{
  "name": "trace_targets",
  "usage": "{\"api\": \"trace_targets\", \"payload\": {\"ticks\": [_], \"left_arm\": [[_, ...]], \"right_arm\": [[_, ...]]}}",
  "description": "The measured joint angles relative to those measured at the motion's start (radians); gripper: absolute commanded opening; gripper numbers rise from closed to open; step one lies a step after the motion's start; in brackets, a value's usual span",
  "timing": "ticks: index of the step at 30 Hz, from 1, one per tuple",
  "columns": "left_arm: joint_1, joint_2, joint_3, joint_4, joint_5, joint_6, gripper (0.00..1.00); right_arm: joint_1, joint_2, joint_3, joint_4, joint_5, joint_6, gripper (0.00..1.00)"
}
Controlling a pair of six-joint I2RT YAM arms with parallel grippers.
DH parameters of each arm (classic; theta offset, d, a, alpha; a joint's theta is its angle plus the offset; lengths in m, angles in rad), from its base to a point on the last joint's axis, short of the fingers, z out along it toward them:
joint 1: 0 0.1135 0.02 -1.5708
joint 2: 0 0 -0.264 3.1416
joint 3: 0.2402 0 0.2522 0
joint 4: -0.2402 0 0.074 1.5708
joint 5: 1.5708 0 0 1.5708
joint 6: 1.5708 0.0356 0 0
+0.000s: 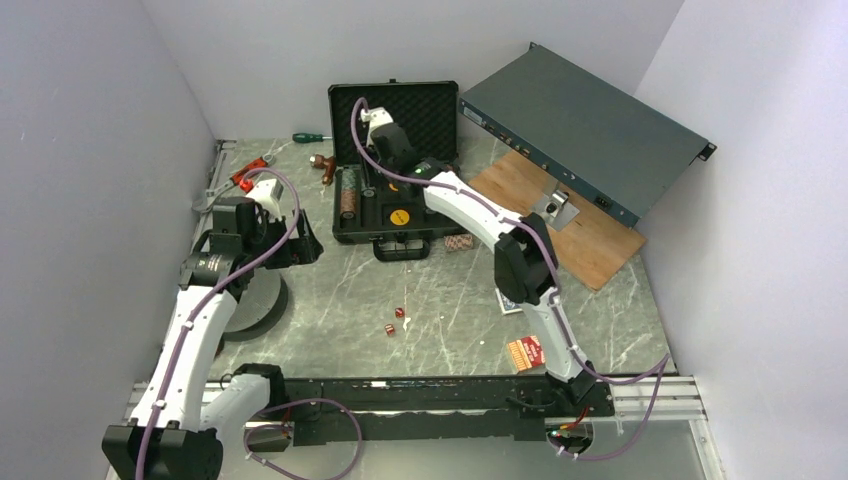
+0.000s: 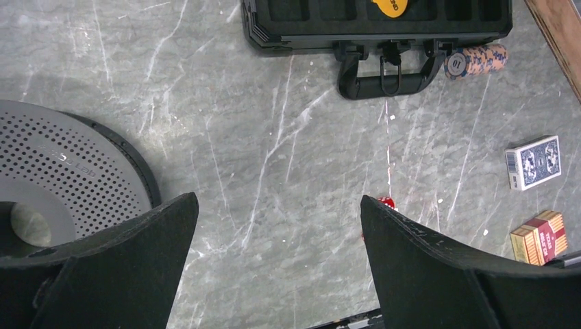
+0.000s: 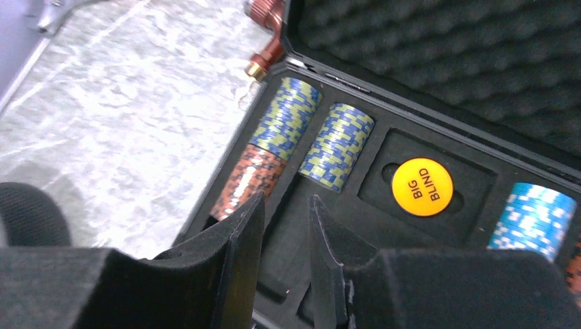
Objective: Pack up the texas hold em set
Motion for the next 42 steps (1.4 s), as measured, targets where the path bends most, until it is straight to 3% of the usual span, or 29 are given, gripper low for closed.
{"api": "trace_targets", "payload": {"ticks": [11,25,29,32,36,42], "left_arm": [[0.007,-0.066,-0.005,0.031,-0.025,0.0,0.95],[0.008,-0.084,-0.031,0.077,-0.024,0.0,0.94],[0.009,-0.1,-0.044,0.096,-0.011,0.001,0.93],[0.009,-0.113,-0.061,0.122,0.024,0.001,0.92],[-0.012,-0.112,-0.074,0.143,0.059,0.0,0.92],[-0.135,-0.073,-0.074,0.153,0.045,-0.004,0.91]], "right_arm": [[0.048,-0.397,-0.319,0.009,0.049,-0.011,0.39],[0.047,-0.843,-0.844,0.007,0.151,0.064,0.65],[0.047,-0.918,-0.921,0.003,0.178,0.086,0.77],[0.047,-0.959,-0.978,-0.002,0.2,0.108,0.8],[0.047,-0.998,-1.044,-0.024,0.232,0.14,0.82],[0.047,-1.071,-1.132,-0.064,0.255,0.187,0.82]]}}
